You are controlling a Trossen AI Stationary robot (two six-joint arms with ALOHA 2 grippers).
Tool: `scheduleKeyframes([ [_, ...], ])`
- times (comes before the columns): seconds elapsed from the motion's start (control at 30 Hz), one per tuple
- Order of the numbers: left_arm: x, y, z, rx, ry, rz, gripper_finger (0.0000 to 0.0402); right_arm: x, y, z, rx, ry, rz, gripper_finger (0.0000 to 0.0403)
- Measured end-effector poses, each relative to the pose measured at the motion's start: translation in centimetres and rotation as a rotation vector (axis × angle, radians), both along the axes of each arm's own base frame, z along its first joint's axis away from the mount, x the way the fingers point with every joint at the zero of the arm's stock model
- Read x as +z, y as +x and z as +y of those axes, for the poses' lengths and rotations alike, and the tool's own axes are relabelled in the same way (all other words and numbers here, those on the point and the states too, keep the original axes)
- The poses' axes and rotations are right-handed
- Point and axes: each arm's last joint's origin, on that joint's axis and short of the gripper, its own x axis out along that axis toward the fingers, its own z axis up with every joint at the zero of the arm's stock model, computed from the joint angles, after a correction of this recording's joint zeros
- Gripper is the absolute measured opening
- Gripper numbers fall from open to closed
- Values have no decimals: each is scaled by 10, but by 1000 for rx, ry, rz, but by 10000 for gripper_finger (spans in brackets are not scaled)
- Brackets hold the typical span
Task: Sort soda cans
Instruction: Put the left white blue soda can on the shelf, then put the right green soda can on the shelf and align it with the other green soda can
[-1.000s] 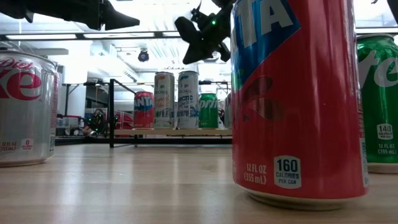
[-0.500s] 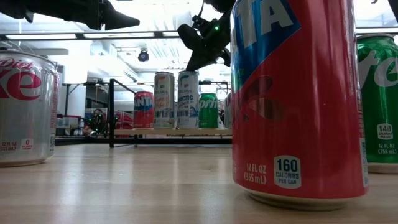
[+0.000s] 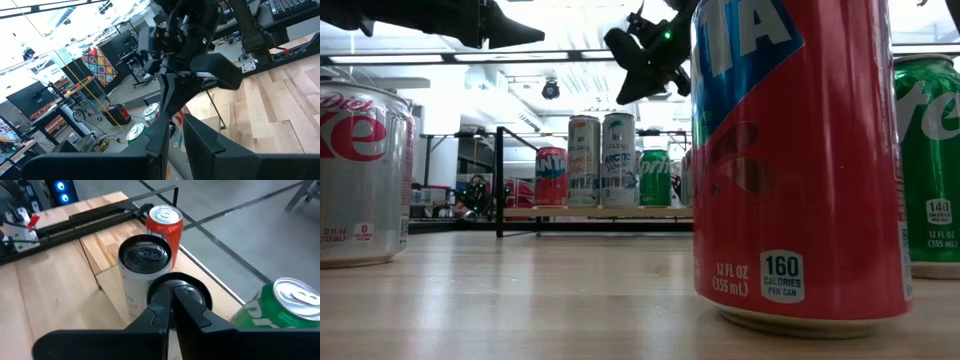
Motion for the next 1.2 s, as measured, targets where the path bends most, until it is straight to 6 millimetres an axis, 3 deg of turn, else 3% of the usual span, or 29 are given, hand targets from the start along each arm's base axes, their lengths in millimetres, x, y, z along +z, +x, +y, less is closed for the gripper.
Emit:
scheduleKeyframes([
  [0.13, 0, 0, 0, 0, 0, 0, 39, 17, -3, 5, 16, 10, 75, 11],
  [0.27, 0, 0, 0, -1, -15, -8, 39, 51, -15, 21, 47, 51, 170, 11],
  [0.4, 4, 2, 0, -2, -46, -68, 39, 79, -32, 34, 109, 229, 246, 11],
  [0.5, 7, 5, -1, -34, -78, -109, 39, 87, -43, 44, 190, 397, 305, 11],
  [0.63, 16, 13, -3, -142, -136, -137, 39, 84, -56, 64, 297, 513, 443, 11],
  [0.8, 25, 27, -7, -247, -262, -154, 39, 74, -69, 96, 362, 516, 590, 11],
  [1.03, 25, 50, -20, -311, -401, -136, 39, 66, -97, 146, 545, 431, 673, 11],
  [1.2, 30, 66, -38, -376, -449, -117, 39, 55, -122, 175, 553, 312, 686, 11],
])
